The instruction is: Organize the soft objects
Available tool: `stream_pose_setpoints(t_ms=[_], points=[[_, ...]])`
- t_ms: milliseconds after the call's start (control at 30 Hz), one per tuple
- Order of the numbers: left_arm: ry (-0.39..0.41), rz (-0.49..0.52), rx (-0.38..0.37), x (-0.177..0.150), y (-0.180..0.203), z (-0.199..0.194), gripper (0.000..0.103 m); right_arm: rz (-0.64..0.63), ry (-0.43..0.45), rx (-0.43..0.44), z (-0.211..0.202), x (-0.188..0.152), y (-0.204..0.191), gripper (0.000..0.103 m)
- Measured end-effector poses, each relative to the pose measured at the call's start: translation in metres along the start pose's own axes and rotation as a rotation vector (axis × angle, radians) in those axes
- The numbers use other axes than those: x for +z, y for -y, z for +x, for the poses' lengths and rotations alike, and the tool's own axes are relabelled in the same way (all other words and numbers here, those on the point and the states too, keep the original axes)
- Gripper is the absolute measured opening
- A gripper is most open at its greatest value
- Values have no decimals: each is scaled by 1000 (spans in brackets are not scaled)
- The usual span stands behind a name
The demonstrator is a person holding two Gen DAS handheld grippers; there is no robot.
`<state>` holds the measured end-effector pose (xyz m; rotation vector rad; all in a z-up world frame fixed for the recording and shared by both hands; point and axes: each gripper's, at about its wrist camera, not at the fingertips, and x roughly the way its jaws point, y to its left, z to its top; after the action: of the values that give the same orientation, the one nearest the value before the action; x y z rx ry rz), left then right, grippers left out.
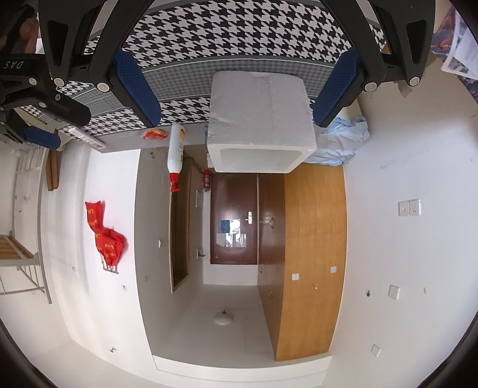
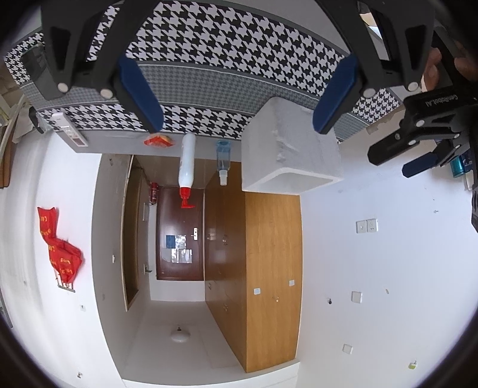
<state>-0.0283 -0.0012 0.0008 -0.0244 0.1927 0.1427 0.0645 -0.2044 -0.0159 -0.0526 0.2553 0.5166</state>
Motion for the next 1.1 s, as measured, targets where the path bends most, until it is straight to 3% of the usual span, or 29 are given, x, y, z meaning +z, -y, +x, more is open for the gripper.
stream_pose_setpoints(t_ms=[1100], points=[[-34, 32, -17, -6, 8, 1, 102, 27, -5, -11, -6, -6, 8, 102]])
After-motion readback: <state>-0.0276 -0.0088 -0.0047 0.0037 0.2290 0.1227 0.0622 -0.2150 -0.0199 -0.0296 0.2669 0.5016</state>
